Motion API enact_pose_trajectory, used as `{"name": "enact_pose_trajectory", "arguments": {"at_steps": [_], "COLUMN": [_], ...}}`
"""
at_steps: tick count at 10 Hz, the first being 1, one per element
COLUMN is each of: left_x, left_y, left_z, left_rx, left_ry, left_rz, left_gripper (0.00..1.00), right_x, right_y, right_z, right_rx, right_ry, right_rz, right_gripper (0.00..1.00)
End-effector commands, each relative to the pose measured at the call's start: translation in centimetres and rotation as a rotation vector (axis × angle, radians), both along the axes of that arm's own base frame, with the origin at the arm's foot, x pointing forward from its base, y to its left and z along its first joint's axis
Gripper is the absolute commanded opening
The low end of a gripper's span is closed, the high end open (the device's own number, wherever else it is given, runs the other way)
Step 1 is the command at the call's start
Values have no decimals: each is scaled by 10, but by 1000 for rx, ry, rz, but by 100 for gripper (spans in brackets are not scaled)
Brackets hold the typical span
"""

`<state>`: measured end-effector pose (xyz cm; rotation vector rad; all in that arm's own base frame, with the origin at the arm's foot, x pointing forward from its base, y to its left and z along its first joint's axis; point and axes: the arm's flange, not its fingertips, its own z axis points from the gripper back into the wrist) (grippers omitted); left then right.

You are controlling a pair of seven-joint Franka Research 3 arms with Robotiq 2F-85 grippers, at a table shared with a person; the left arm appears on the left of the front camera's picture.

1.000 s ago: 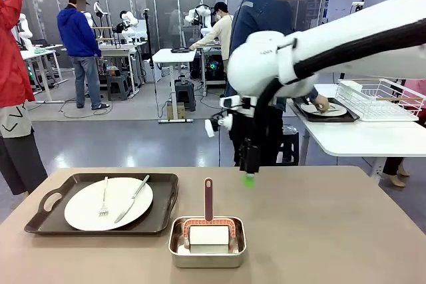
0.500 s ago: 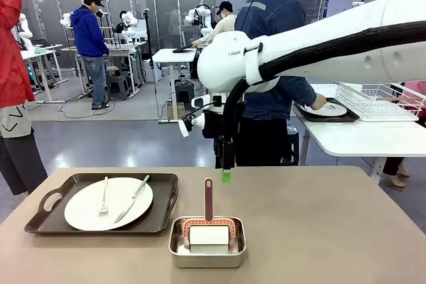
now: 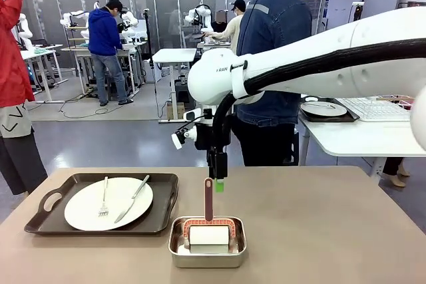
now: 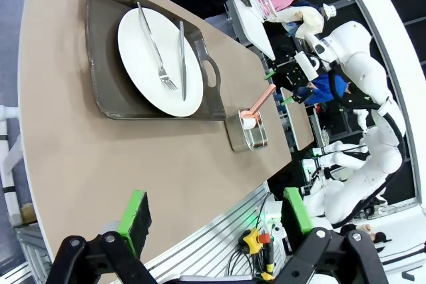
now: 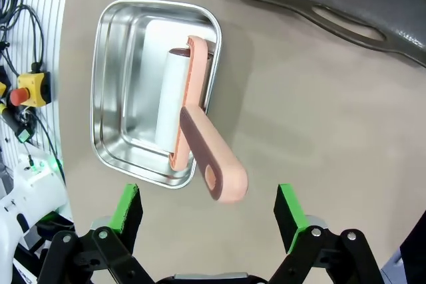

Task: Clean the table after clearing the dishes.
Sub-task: When the left (or right) Handle tray is removed, use the left hand (or right hand) to clean the left (or right) side of the table with the Lint Roller.

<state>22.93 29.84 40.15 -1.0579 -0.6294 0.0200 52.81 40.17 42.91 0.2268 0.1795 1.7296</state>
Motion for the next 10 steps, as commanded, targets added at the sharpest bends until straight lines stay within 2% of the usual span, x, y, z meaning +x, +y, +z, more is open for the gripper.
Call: {"name": "enact_pose_trajectory", "arguments": {"at_steps": [1, 3, 6, 7, 9, 10], "left_x": [-3, -3, -3, -3, -3, -3], "left_y": [1, 1, 1, 1, 1, 1], "left_z": [1, 1, 1, 1, 1, 1], "left_rx": [-10, -10, -10, -10, -10, -10], "left_ry": [-24, -24, -24, -24, -24, -24], "left_rz": [-2, -2, -2, -2, -2, -2], "left_gripper": [100, 100, 100, 100, 100, 100], "right_x": [10, 10, 5, 5, 3, 2], "right_y": [14, 23, 26, 26, 24, 25], "right_z": [1, -15, -29, -32, -30, -30], "right_rx": [-24, -41, -52, -69, -65, -71], "right_ry": [34, 92, 109, 118, 119, 119], "right_rz": [24, 32, 18, 5, 16, 27], "right_gripper": [100, 100, 100, 89, 35, 3]}}
